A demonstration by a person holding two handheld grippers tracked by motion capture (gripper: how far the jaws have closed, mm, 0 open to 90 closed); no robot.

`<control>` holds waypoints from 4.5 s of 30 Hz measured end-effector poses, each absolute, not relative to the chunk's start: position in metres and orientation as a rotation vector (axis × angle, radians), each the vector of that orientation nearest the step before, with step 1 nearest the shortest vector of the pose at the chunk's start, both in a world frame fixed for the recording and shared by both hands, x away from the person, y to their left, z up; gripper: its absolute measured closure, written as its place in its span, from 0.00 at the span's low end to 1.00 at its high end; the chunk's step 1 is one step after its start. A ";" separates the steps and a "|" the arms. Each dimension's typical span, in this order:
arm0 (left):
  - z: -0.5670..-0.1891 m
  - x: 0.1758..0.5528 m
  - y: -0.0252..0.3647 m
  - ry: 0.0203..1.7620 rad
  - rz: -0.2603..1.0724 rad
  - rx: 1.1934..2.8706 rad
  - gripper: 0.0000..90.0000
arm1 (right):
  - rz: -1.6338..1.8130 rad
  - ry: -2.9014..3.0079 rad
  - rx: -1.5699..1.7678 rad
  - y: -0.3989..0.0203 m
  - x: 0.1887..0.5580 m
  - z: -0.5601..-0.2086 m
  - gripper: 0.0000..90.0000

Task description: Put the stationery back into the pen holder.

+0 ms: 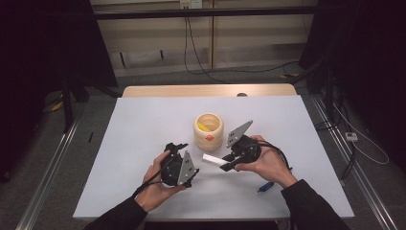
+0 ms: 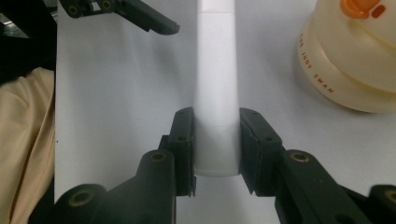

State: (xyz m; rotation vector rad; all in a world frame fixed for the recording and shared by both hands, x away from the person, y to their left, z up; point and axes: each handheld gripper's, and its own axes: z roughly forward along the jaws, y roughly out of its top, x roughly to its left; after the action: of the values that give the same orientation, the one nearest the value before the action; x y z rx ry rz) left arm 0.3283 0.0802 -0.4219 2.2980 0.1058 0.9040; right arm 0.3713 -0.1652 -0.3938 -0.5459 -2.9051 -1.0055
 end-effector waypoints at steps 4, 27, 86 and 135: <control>-0.425 0.324 0.077 0.082 0.915 2.302 0.18 | -0.979 -2.901 -0.562 -0.162 0.375 -0.394 0.76; -0.433 0.305 0.071 -0.106 1.096 2.330 0.40 | -0.807 -2.891 -0.534 -0.122 0.386 -0.393 0.76; -0.440 0.311 0.071 0.065 0.827 2.317 0.78 | -1.170 -2.892 -0.645 -0.135 0.370 -0.398 0.42; -0.385 0.350 0.116 0.558 0.311 1.975 0.78 | -1.694 -2.728 -1.404 -0.256 0.300 -0.419 0.07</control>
State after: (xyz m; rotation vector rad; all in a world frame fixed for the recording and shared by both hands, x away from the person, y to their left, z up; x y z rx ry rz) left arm 0.3500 0.1163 -0.3846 1.9752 0.5584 0.3108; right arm 0.3002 -0.2557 -0.4194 -1.4040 -2.7276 -1.6939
